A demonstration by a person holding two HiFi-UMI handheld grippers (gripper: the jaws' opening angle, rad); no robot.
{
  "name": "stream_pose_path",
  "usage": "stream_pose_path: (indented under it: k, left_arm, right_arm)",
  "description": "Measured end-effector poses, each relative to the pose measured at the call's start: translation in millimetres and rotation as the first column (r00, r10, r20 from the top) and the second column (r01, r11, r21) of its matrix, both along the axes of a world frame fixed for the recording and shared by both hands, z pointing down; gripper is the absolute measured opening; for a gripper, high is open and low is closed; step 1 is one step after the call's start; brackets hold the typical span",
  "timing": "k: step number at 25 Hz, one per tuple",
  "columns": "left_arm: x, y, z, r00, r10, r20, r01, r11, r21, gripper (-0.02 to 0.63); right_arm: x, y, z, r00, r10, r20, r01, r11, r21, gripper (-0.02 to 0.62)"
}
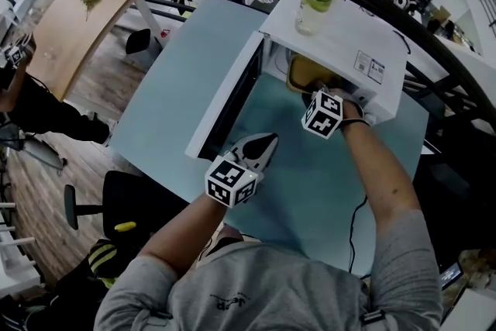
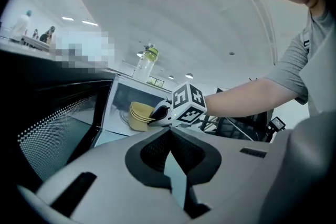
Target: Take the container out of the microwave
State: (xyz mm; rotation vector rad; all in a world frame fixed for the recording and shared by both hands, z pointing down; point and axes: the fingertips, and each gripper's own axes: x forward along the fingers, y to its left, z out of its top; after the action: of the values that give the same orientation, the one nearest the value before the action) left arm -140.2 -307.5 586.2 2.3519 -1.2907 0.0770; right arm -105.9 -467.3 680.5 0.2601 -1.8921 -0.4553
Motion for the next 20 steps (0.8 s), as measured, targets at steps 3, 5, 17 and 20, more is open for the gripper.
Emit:
stream_pose_path:
  k: [3,5,17,20]
  left_arm:
    - [3.8,5.5,-9.4,1.000,0.004,0.006,-0.004,1.000,0.012,0.008]
    - [6.5,8.6,-15.0,1.000,0.007,0.012,-0.007,1.000,0.023,0.008]
    - [19.7,34.8,-62.7,0.999,0.016,0.030,-0.019,0.995,0.096,0.008]
    - [22.1,39.8,-73.7,0.999,0.015,0.032,-0.018,0.993,0.114,0.008]
  right_arm:
    - [2.1,20.3,-6.5,1.000,-0.009,0.015,0.010,0.999,-0.032,0.038]
    - [4.2,32.3,-10.6,1.000,-0.015,0.026,0.016,0.999,-0.046,0.038]
    - [23.4,87.4,-62.5,0.996,-0.020,0.085,0.025,0.998,-0.060,0.038]
    - [28.2,95.6,-77.2,0.995,-0.021,0.099,0.026,0.998,-0.052,0.038]
